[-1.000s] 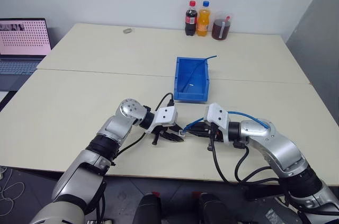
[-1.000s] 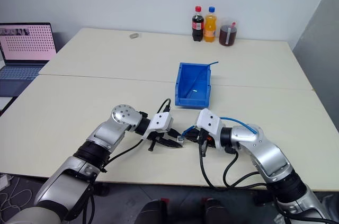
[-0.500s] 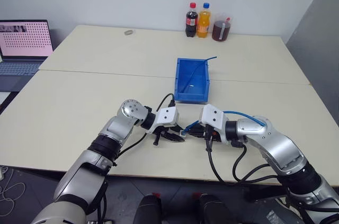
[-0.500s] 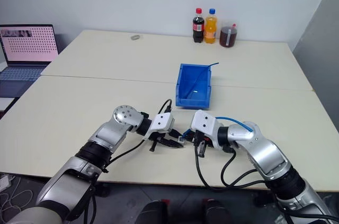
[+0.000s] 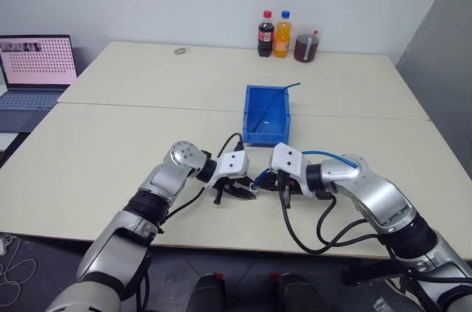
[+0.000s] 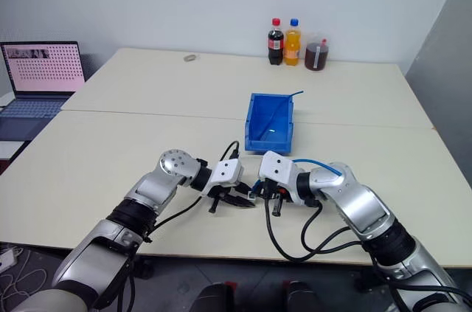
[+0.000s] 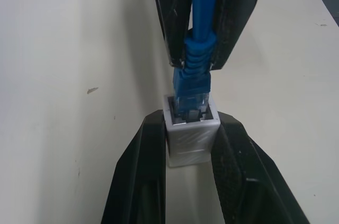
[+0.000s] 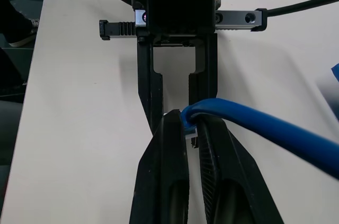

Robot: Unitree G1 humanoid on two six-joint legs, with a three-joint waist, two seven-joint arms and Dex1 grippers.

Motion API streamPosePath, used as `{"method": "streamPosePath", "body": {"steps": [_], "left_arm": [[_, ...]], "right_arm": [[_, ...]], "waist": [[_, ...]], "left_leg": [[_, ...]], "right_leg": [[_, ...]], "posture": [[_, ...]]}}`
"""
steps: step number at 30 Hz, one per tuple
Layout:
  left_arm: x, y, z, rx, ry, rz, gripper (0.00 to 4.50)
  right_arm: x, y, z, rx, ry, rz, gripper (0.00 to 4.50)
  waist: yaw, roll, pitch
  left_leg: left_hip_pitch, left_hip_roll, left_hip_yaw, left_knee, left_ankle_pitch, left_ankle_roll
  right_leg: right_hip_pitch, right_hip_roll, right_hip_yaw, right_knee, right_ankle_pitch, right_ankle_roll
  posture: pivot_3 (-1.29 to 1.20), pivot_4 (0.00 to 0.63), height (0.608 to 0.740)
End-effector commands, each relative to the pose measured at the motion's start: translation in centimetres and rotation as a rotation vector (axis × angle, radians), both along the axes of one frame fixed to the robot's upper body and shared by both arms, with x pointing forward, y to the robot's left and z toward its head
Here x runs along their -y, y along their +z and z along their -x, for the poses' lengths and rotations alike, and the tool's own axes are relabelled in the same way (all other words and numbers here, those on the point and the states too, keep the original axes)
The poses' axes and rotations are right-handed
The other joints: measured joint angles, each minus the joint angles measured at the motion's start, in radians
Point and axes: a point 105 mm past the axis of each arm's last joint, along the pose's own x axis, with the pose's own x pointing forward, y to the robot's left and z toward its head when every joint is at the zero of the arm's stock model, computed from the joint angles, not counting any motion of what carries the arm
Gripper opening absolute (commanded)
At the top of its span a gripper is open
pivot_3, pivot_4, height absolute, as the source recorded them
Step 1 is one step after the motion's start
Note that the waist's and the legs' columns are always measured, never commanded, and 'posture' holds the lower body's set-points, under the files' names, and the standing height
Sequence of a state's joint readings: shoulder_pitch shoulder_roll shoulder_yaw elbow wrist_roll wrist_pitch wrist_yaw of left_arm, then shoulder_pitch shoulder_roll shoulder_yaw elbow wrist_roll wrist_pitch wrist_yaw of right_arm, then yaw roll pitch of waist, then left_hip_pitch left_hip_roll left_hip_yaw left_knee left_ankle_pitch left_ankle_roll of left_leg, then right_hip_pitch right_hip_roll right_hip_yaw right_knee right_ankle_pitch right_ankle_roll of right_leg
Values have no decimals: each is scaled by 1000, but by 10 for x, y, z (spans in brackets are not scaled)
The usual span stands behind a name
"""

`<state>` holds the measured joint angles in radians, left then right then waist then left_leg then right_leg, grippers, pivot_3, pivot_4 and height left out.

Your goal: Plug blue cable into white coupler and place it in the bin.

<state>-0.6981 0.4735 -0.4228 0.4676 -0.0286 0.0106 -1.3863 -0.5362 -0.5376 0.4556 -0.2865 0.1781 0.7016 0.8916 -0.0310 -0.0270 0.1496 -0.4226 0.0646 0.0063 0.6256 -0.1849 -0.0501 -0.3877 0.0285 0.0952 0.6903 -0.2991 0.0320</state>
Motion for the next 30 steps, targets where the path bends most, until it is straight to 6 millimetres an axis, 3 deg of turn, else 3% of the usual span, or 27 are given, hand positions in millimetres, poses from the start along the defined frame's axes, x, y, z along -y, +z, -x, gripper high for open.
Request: {"method": "streamPosePath", "body": {"steps": [1, 2, 4, 11, 15, 19, 24, 30], "left_arm": [[2, -16, 2, -4, 22, -25, 844], [1, -15, 1, -4, 33, -16, 844], [-1, -14, -1, -8, 51, -4, 1529], [-13, -4, 4, -2, 58, 48, 2953], [-22, 14, -5, 31, 164, 126, 3655], [-35, 44, -19, 119, 330, 219, 4414], [-48, 84, -27, 184, 525, 333, 4500], [-52, 97, -26, 198, 583, 356, 4500]], "right_arm": [[4, -12, 0, -34, -24, 20, 8], [5, -9, -1, -23, -30, 13, 8], [8, -3, -3, 0, -42, -2, 8], [13, 12, -3, 7, -82, -76, 6], [19, 26, -4, 9, -117, -132, 6], [26, 57, -7, 32, -162, -237, 5], [35, 97, -33, 92, -237, -356, 5], [35, 126, -100, 134, -372, -428, 5]], "waist": [[0, 0, 0], [1, 0, 0], [1, 0, 0], [-2, 0, 1], [-2, 0, 4], [-3, 1, 9], [-7, 1, 13], [-10, 1, 14]], "left_leg": [[0, 0, 0, 0, 0, 0], [0, 0, 0, 0, 0, 0], [0, 0, 0, 1, 0, 0], [-2, 0, 0, 0, 0, 0], [-4, 0, 0, -2, 0, 0], [-7, 0, -1, -1, 0, 0], [-11, 0, -1, -1, 0, 0], [-11, 0, 0, -1, 0, 0]], "right_leg": [[0, 0, 0, 0, -1, -1], [0, 0, 0, 0, -1, -1], [0, 0, 0, 0, -1, -1], [-2, 0, 0, 0, 2, 3], [-3, 0, 0, -1, 1, 3], [-7, 0, -1, 0, 2, 3], [-10, 0, -1, 0, 2, 4], [-11, 0, 0, 0, 2, 4]], "posture": [[0, 150, 740], [0, 150, 740], [0, 150, 740], [0, 150, 740], [0, 150, 740], [0, 150, 740], [0, 150, 740], [0, 150, 740]]}}
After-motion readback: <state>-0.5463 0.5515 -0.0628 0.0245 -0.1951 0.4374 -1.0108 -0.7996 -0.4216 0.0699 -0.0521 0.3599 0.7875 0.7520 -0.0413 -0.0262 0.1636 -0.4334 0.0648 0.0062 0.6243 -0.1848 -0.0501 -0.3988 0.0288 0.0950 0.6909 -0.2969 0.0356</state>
